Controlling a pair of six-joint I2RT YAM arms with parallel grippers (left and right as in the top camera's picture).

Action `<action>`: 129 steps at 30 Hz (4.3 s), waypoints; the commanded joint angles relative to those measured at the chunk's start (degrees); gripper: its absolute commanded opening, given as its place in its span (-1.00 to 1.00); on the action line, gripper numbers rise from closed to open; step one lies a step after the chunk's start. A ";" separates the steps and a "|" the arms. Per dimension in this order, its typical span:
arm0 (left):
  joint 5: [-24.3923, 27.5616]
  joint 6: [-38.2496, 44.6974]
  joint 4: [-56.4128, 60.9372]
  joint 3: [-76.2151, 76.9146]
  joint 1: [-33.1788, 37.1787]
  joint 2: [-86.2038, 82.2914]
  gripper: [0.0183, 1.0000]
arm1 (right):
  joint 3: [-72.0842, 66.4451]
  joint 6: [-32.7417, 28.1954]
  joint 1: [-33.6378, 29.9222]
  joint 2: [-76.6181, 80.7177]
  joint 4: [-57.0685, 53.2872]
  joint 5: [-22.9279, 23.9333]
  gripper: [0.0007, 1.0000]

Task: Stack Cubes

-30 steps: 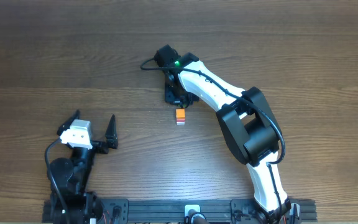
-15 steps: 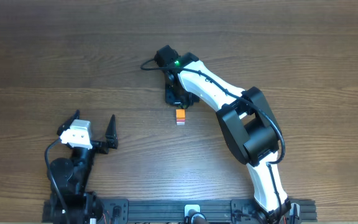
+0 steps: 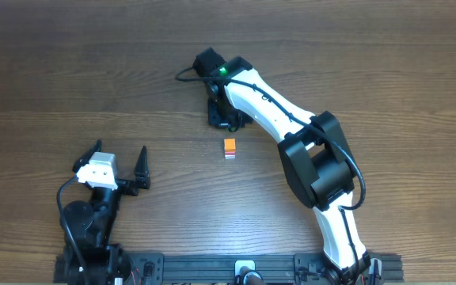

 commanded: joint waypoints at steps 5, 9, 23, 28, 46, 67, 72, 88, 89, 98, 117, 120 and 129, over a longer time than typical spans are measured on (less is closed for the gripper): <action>0.52 0.85 -0.07 -0.31 -0.22 -0.42 1.00 | 6.29 -1.55 0.42 0.83 -4.81 1.46 -0.60; 0.52 0.85 -0.07 -0.31 -0.22 -0.42 1.00 | 9.66 -1.70 0.42 0.83 -7.87 2.27 -0.60; 0.52 0.83 -0.07 -0.31 -0.22 -0.42 1.00 | 13.88 -0.98 2.19 -5.27 -14.51 4.13 -0.61; 0.52 0.85 -0.07 -0.31 -0.22 -0.42 1.00 | 13.77 0.09 3.74 -7.37 -16.63 5.29 -0.61; 0.52 0.85 -0.07 -0.31 -0.22 -0.42 1.00 | -3.26 5.01 5.66 -17.77 -11.76 4.79 -0.59; 0.52 0.85 -0.07 -0.31 -0.22 -0.42 1.00 | -13.70 4.98 7.52 -20.04 -1.27 1.99 -0.57; 0.52 0.85 -0.07 -0.31 -0.22 -0.42 1.00 | -13.70 4.96 7.52 -18.69 -1.09 2.01 -0.57; 0.52 0.83 -0.07 -0.31 -0.22 -0.42 1.00 | -13.70 4.31 6.86 -17.57 -0.46 2.47 -0.55; 0.52 0.85 -0.07 -0.31 -0.22 -0.42 1.00 | -13.70 4.09 6.78 -17.31 -0.44 2.45 -0.55; 0.52 0.85 -0.07 -0.31 -0.22 -0.42 1.00 | -13.70 4.04 6.69 -16.00 -0.07 2.43 -0.56; 0.55 0.83 -0.07 -0.31 -0.22 -0.42 1.00 | -13.70 2.78 5.97 -16.00 0.55 2.25 -0.56; 0.55 0.83 -0.07 -0.31 -0.22 -0.42 1.00 | -13.70 2.34 5.92 -16.00 0.57 2.25 -0.55; 0.52 0.85 -0.07 -0.31 -0.22 -0.42 1.00 | -13.70 1.70 5.92 -16.00 0.59 2.25 -0.54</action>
